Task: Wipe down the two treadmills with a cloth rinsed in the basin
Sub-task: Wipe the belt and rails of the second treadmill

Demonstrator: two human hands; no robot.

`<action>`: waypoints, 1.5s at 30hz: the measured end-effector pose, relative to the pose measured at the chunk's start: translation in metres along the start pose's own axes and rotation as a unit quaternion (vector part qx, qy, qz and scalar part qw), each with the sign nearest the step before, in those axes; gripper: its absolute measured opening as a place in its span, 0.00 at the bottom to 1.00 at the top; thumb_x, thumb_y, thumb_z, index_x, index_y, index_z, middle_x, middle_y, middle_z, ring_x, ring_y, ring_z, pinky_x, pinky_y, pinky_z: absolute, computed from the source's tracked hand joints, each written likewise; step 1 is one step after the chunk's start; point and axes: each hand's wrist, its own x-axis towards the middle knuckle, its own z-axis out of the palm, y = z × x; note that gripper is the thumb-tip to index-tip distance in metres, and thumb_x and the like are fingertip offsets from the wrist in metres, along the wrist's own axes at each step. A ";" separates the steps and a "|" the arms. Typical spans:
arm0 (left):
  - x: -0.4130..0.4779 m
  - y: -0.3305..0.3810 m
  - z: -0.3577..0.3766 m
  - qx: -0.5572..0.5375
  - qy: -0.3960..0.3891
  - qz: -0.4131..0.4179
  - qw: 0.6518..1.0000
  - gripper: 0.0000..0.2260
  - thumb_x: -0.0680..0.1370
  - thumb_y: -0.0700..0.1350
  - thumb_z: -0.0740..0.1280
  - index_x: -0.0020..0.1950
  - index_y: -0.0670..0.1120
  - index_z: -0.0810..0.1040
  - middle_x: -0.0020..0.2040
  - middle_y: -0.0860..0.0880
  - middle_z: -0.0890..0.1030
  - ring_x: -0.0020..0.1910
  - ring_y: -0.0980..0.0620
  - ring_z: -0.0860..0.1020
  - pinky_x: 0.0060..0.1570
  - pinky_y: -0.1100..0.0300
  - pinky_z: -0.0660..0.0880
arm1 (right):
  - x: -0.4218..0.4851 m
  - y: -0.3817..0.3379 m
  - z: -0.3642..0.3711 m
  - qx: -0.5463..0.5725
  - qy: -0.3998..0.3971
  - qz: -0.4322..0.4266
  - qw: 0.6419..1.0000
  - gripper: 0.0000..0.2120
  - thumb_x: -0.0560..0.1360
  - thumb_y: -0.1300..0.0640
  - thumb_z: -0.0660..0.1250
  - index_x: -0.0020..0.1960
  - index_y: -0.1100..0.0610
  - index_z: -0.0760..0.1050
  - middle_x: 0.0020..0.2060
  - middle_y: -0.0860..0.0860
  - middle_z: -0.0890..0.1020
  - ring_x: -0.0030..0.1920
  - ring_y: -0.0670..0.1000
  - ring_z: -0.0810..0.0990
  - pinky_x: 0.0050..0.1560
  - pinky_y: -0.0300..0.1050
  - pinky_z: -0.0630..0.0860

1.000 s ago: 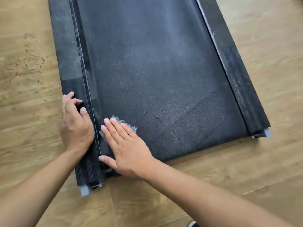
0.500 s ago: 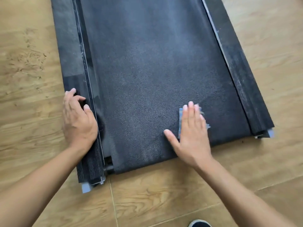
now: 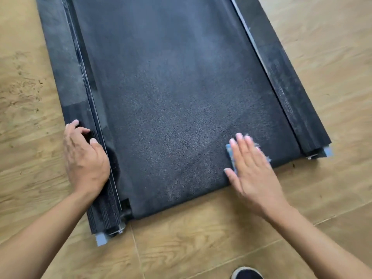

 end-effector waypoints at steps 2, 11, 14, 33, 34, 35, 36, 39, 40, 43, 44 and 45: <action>-0.001 0.003 0.001 -0.004 0.010 -0.003 1.000 0.14 0.81 0.40 0.57 0.66 0.39 0.69 0.77 0.39 0.68 0.79 0.37 0.65 0.78 0.41 0.61 | -0.010 0.054 -0.008 0.039 -0.023 0.117 0.992 0.38 0.84 0.35 0.42 0.85 0.59 0.50 0.85 0.56 0.49 0.85 0.55 0.46 0.82 0.61 0.53; 0.000 0.005 0.007 0.014 0.028 -0.019 0.999 0.13 0.81 0.39 0.58 0.65 0.39 0.71 0.78 0.41 0.69 0.79 0.39 0.66 0.76 0.44 0.64 | -0.003 -0.170 0.011 0.077 -0.017 -0.130 0.988 0.41 0.81 0.38 0.57 0.84 0.62 0.53 0.84 0.61 0.50 0.85 0.58 0.45 0.82 0.56 0.49; -0.003 0.004 0.005 0.036 0.029 -0.011 0.999 0.12 0.82 0.39 0.58 0.65 0.40 0.71 0.77 0.41 0.69 0.78 0.39 0.66 0.76 0.44 0.64 | -0.015 -0.237 0.021 0.035 -0.048 -0.251 0.966 0.38 0.81 0.43 0.56 0.84 0.63 0.53 0.84 0.61 0.51 0.85 0.58 0.45 0.82 0.54 0.49; 0.322 0.032 0.031 0.131 -0.001 0.009 0.991 0.27 0.85 0.49 0.60 0.83 0.43 0.60 0.86 0.46 0.55 0.85 0.46 0.53 0.78 0.47 0.55 | 0.421 -0.164 -0.026 0.035 0.069 -0.135 0.988 0.34 0.84 0.39 0.42 0.84 0.55 0.57 0.84 0.51 0.57 0.84 0.52 0.52 0.83 0.52 0.52; 0.346 0.033 0.029 0.135 -0.009 0.024 0.991 0.29 0.86 0.50 0.59 0.84 0.43 0.57 0.87 0.46 0.53 0.85 0.47 0.51 0.79 0.47 0.53 | 0.431 -0.167 -0.026 0.032 0.081 -0.130 0.988 0.33 0.84 0.40 0.43 0.84 0.55 0.57 0.84 0.51 0.57 0.84 0.51 0.52 0.82 0.52 0.53; 0.371 0.034 0.027 0.136 -0.021 0.041 0.990 0.30 0.86 0.51 0.59 0.85 0.43 0.55 0.87 0.46 0.51 0.86 0.47 0.50 0.80 0.47 0.52 | 0.435 -0.167 -0.026 0.033 0.089 -0.130 0.987 0.32 0.85 0.40 0.44 0.84 0.54 0.57 0.84 0.50 0.57 0.84 0.51 0.52 0.82 0.52 0.53; 0.392 0.033 0.026 0.136 -0.027 0.055 0.989 0.30 0.86 0.52 0.59 0.85 0.43 0.54 0.87 0.46 0.50 0.86 0.48 0.49 0.81 0.48 0.52 | 0.434 -0.165 -0.025 0.033 0.090 -0.133 0.987 0.31 0.85 0.41 0.45 0.84 0.54 0.57 0.84 0.50 0.57 0.84 0.50 0.52 0.82 0.52 0.53; 0.441 0.023 0.040 0.126 -0.038 0.038 0.991 0.32 0.86 0.54 0.59 0.86 0.43 0.53 0.87 0.47 0.49 0.86 0.48 0.48 0.82 0.49 0.50 | 0.432 -0.165 -0.024 0.026 0.098 -0.134 0.986 0.30 0.86 0.42 0.46 0.84 0.52 0.58 0.84 0.47 0.56 0.84 0.49 0.51 0.82 0.50 0.52; 0.452 0.020 0.049 0.127 -0.059 0.016 0.990 0.33 0.86 0.55 0.57 0.86 0.43 0.51 0.87 0.47 0.47 0.86 0.48 0.46 0.82 0.49 0.48 | 0.433 -0.166 -0.025 0.030 0.100 -0.131 0.986 0.29 0.86 0.43 0.47 0.84 0.51 0.58 0.84 0.46 0.56 0.84 0.48 0.51 0.81 0.50 0.53; 0.482 0.013 0.074 0.172 -0.133 -0.002 0.976 0.35 0.86 0.61 0.50 0.87 0.45 0.43 0.87 0.48 0.38 0.85 0.49 0.38 0.83 0.45 0.41 | 0.441 -0.169 -0.027 0.052 0.133 -0.128 0.981 0.29 0.84 0.44 0.51 0.82 0.53 0.65 0.83 0.46 0.62 0.83 0.50 0.59 0.78 0.52 0.60; 0.494 0.010 0.078 0.180 -0.142 0.005 0.973 0.35 0.86 0.62 0.48 0.87 0.45 0.41 0.86 0.48 0.37 0.85 0.49 0.37 0.83 0.43 0.40 | 0.446 -0.169 -0.027 0.051 0.143 -0.127 0.980 0.28 0.83 0.45 0.52 0.80 0.54 0.68 0.81 0.48 0.65 0.81 0.51 0.63 0.76 0.52 0.63; 0.504 0.007 0.079 0.175 -0.140 0.009 0.975 0.35 0.86 0.63 0.47 0.87 0.46 0.41 0.86 0.49 0.37 0.85 0.50 0.36 0.83 0.43 0.40 | 0.451 -0.169 -0.027 0.038 0.153 -0.125 0.980 0.28 0.83 0.45 0.51 0.78 0.55 0.71 0.80 0.49 0.68 0.80 0.52 0.65 0.74 0.52 0.64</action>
